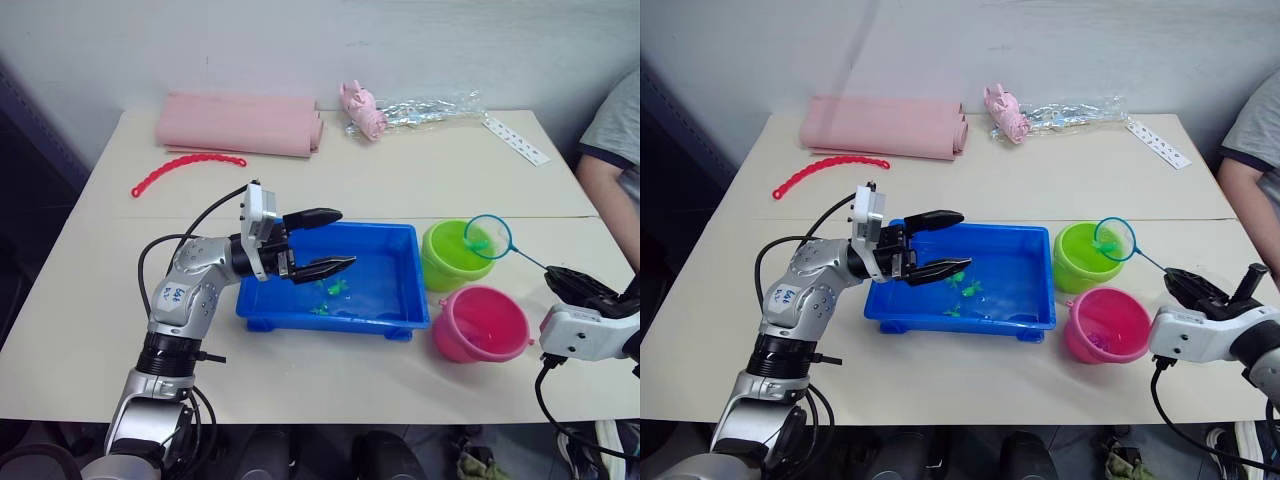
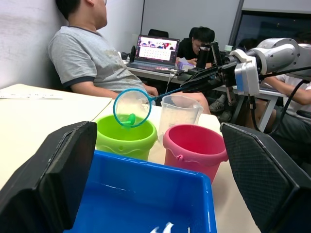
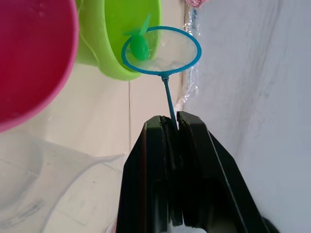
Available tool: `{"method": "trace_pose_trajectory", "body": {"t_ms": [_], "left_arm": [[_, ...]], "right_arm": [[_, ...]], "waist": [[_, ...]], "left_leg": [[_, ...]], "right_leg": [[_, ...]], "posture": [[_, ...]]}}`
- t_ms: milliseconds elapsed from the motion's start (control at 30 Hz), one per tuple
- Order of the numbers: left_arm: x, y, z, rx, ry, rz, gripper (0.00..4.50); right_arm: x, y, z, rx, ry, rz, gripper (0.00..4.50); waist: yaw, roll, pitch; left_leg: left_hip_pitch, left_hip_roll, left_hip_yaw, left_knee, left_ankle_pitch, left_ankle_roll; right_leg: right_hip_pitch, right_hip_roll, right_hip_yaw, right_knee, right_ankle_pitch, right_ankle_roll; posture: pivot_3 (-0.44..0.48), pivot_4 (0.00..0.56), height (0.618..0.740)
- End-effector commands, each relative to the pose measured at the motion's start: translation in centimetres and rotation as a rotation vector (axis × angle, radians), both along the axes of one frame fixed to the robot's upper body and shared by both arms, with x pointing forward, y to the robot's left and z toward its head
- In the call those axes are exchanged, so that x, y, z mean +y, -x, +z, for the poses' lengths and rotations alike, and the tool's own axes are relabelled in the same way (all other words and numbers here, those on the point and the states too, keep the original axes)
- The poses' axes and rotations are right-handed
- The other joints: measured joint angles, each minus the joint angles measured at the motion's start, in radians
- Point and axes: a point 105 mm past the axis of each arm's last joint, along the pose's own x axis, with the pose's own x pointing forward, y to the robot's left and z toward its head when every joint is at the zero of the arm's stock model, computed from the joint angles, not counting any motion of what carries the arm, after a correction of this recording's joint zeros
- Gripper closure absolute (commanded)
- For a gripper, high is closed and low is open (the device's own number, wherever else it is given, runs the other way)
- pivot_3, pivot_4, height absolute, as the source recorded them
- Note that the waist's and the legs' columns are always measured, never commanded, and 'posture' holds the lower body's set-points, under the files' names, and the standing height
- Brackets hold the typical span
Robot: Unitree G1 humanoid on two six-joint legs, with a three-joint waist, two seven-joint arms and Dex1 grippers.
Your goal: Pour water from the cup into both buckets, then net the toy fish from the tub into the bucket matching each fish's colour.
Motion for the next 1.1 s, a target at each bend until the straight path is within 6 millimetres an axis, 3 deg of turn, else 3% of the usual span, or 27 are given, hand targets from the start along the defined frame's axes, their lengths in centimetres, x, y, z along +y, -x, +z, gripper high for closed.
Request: {"method": "trace_pose_trajectory", "body": {"t_ms": [33, 100, 433, 500, 567, 633, 700, 800, 900, 1100], "left_arm": [[-0.4, 0.2, 0.8, -0.046, 0.008, -0.014, 0.06], [-0.4, 0.2, 0.7, -0.046, 0.014, -0.016, 0.06], [-0.6, 0.2, 1.1, -0.043, 0.031, -0.020, 0.06], [-0.3, 0.2, 1.1, -0.043, 0.032, -0.020, 0.06], [0.6, 0.5, 1.2, -0.046, 0.042, -0.031, 0.06], [2.1, 0.7, 1.2, -0.050, 0.048, -0.026, 0.06], [3.8, 0.8, 0.9, -0.050, 0.027, 0.005, 0.06], [6.3, 0.7, 0.4, -0.050, -0.014, 0.070, 0.06], [9.4, 0.8, -0.3, -0.051, -0.069, 0.161, 0.06], [13.9, 1.8, -2.3, -0.026, -0.160, 0.318, 0.06]], "right_arm": [[0.5, 0.0, 1.6, -0.121, 0.154, 0.060, 4.50], [1.2, 0.0, 1.5, -0.128, 0.240, 0.115, 4.50], [1.0, -0.3, 1.1, -0.147, 0.324, 0.157, 4.50], [0.9, -0.3, 1.4, -0.171, 0.254, 0.150, 4.50], [0.9, -0.2, 1.9, -0.182, 0.078, 0.133, 4.50], [1.6, 0.0, 1.9, -0.106, -0.260, 0.139, 4.50], [3.8, 0.6, 1.3, 0.060, -0.538, 0.223, 4.50], [6.0, 0.6, 1.7, 0.226, -0.765, 0.280, 4.50], [8.2, 0.1, 0.8, 0.458, -0.869, 0.287, 4.50], [11.3, -1.6, -1.2, 0.708, -0.863, 0.228, 4.50]], "waist": [[0.000, 0.000, 0.000], [-0.001, 0.000, 0.000], [-0.001, 0.000, 0.000], [-0.001, 0.000, 0.000], [-0.003, 0.000, 0.000], [-0.006, 0.000, 0.000], [-0.013, 0.000, 0.000], [-0.024, 0.000, 0.000], [-0.025, 0.000, 0.000], [-0.025, 0.000, 0.000]], "left_leg": [[0.000, 0.000, 0.000, 0.000, 0.000, 0.000], [0.000, 0.000, 0.000, 0.000, 0.000, 0.000], [0.000, 0.000, 0.000, 0.000, 0.000, 0.000], [0.000, 0.000, 0.000, 0.000, 0.000, 0.000], [0.000, 0.000, 0.000, 0.000, 0.001, 0.000], [0.000, 0.001, 0.000, 0.000, 0.001, 0.000], [0.001, 0.001, 0.000, 0.000, 0.001, 0.000], [0.002, 0.001, 0.000, -0.001, 0.001, 0.000], [0.002, 0.001, 0.000, 0.000, 0.001, 0.001], [0.002, 0.001, -0.002, 0.001, 0.000, 0.002]], "right_leg": [[0.000, 0.000, 0.000, 0.000, 0.000, 0.000], [0.000, 0.000, 0.000, 0.000, 0.000, 0.000], [0.000, 0.000, 0.000, 0.000, 0.000, 0.000], [0.000, 0.000, 0.000, 0.000, 0.000, 0.000], [0.000, 0.000, 0.000, 0.001, 0.000, 0.000], [0.000, 0.001, 0.000, 0.001, 0.000, 0.000], [0.000, 0.001, 0.000, 0.002, 0.000, 0.000], [0.000, 0.001, 0.000, 0.003, 0.000, 0.000], [0.001, 0.000, 0.000, 0.003, 0.000, 0.000], [0.001, -0.001, 0.000, 0.002, 0.000, 0.000]], "posture": [[0.000, 0.150, 0.740], [0.000, 0.150, 0.740], [0.000, 0.150, 0.740], [0.000, 0.150, 0.740], [0.000, 0.150, 0.740], [0.000, 0.150, 0.740], [0.000, 0.150, 0.740], [0.000, 0.150, 0.740], [0.000, 0.150, 0.740], [0.000, 0.150, 0.740]]}}
